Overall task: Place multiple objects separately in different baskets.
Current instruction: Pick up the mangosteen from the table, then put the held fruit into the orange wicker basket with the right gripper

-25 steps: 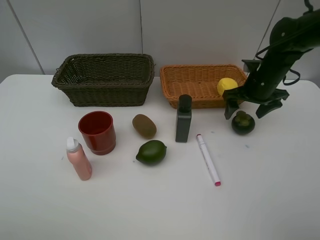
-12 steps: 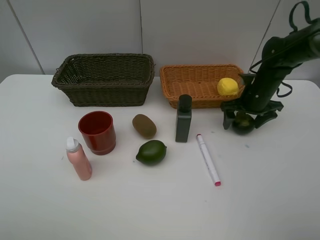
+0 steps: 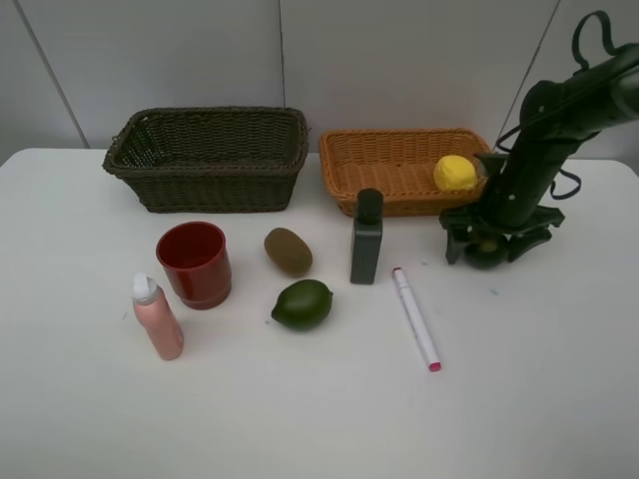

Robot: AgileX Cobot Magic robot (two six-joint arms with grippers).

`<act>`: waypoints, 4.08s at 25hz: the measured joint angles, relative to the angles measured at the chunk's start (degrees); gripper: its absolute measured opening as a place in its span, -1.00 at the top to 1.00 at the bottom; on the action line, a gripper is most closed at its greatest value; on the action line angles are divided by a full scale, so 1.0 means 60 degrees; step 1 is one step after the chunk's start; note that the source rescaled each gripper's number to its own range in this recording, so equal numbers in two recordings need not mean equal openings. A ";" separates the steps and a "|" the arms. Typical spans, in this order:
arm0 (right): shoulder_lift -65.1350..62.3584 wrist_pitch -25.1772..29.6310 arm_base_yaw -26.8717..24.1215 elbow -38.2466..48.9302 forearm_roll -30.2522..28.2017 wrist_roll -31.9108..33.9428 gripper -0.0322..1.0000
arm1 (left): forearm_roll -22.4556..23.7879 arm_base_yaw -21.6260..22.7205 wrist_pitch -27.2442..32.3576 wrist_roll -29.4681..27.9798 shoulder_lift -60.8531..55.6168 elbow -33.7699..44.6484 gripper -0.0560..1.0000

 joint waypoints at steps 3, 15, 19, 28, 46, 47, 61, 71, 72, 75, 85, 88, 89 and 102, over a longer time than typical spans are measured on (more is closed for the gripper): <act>0.0000 0.0000 0.0000 0.0000 0.0010 0.0005 -0.28 | 0.0000 0.0000 0.0000 0.0000 0.0000 0.0000 -1.00; 0.0000 0.0009 0.0000 0.0000 0.0001 0.0005 -0.27 | 0.0000 0.0000 0.0000 0.0000 0.0000 0.0000 -1.00; -0.0139 0.0042 0.0000 0.0000 0.0001 0.0005 -0.27 | 0.0000 0.0000 0.0000 0.0000 0.0000 0.0000 -1.00; -0.1849 0.0715 0.0000 -0.0285 -0.0008 0.0005 -0.27 | 0.0000 0.0000 0.0000 0.0000 0.0000 0.0000 -1.00; -0.1133 0.1424 0.0135 -0.4421 -0.0038 -0.0397 -0.27 | 0.0000 0.0000 0.0000 0.0000 0.0000 0.0000 -1.00; -0.0871 0.1511 0.0201 -0.4661 -0.0028 -0.0426 -0.27 | 0.0000 0.0000 0.0000 0.0000 0.0000 0.0000 -1.00; 0.2407 0.2288 0.1316 -0.7517 0.0245 -0.0456 -0.27 | 0.0000 0.0000 0.0000 0.0000 0.0000 0.0000 -1.00; 0.3182 0.2350 0.1434 -0.7526 0.0363 -0.0456 -0.27 | 0.0000 0.0000 0.0000 0.0000 0.0000 0.0000 -1.00; 0.3209 0.2354 0.1434 -0.7543 0.0363 -0.0456 -0.27 | 0.0000 0.0000 0.0000 0.0000 0.0000 0.0000 -1.00; 0.3276 0.2381 0.1434 -0.7543 0.0383 -0.0477 -0.27 | 0.0000 0.0000 0.0000 0.0000 0.0000 0.0000 -1.00; 0.3276 0.2526 0.1434 -0.7543 0.0410 -0.1081 -0.36 | 0.0000 0.0000 0.0000 0.0000 0.0000 0.0000 -1.00; 0.3276 0.2526 0.1445 -0.7543 0.0399 -0.1094 -0.83 | 0.0000 0.0000 0.0000 0.0000 0.0000 0.0000 -1.00; 0.3276 0.2526 0.1454 -0.7543 0.0399 -0.1094 -0.90 | 0.0000 0.0000 0.0000 0.0000 0.0000 0.0000 -1.00; 0.3123 0.2486 0.1485 -0.7543 0.0399 -0.1094 -0.99 | 0.0000 0.0000 0.0000 0.0000 0.0000 0.0000 -1.00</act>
